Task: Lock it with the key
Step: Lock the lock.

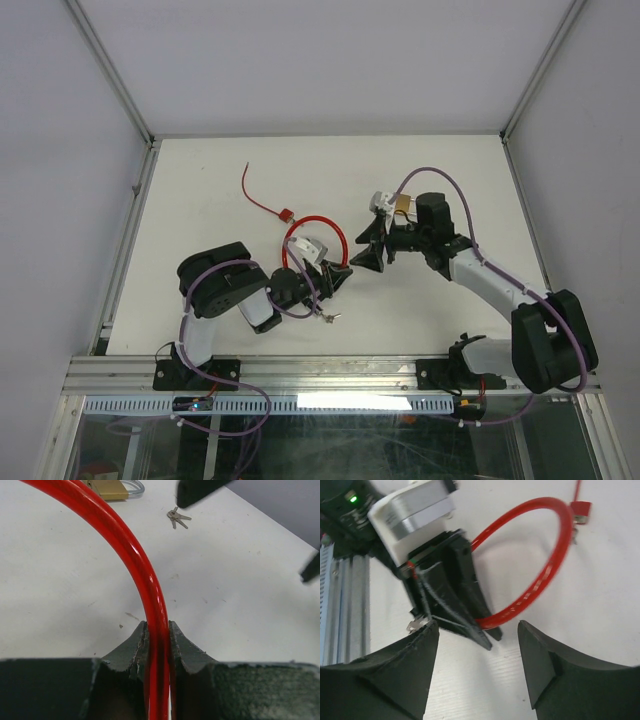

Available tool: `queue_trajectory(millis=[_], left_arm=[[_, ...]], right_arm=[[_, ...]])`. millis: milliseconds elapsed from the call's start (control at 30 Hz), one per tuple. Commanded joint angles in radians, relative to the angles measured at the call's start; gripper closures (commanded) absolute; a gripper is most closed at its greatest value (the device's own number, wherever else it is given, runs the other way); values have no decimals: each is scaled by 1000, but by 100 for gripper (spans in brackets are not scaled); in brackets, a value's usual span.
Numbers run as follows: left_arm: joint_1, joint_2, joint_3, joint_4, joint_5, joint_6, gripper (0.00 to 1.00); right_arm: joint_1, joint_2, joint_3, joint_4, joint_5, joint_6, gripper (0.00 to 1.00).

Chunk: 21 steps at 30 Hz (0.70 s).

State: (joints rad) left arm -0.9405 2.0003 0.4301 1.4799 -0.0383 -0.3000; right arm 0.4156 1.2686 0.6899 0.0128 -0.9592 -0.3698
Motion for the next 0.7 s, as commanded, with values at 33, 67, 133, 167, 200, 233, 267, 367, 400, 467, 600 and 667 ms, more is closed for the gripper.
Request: queue_trajectory(millis=[33, 67, 133, 167, 200, 233, 267, 367, 400, 467, 600, 667], left_arm=[[8, -44, 6, 260, 58, -3, 100], [8, -44, 8, 261, 63, -5, 100], [8, -45, 9, 261, 65, -5, 100], [7, -47, 8, 260, 67, -4, 100], [8, -48, 7, 260, 69, -4, 100], [8, -50, 7, 260, 71, -4, 100], [8, -50, 7, 261, 73, -5, 100], [8, -51, 11, 260, 82, -5, 100], [8, -49, 14, 260, 86, -5, 100], [8, -48, 19, 260, 95, -8, 100], [8, -51, 18, 261, 104, -11, 100], [8, -56, 15, 261, 105, -13, 100]], right_arm=[[-46, 56, -3, 287, 75, 353, 32], [-47, 78, 1, 308, 92, 396, 32], [-47, 123, 16, 330, 125, 463, 32], [-46, 141, 21, 343, 140, 486, 32], [-43, 159, 25, 354, 149, 501, 33], [-38, 173, 28, 360, 156, 513, 34], [-30, 185, 33, 359, 166, 522, 35], [1, 209, 42, 351, 195, 542, 37], [10, 218, 46, 348, 207, 550, 38], [18, 240, 51, 357, 211, 581, 42], [17, 272, 70, 352, 207, 608, 68], [17, 272, 71, 354, 192, 591, 88]])
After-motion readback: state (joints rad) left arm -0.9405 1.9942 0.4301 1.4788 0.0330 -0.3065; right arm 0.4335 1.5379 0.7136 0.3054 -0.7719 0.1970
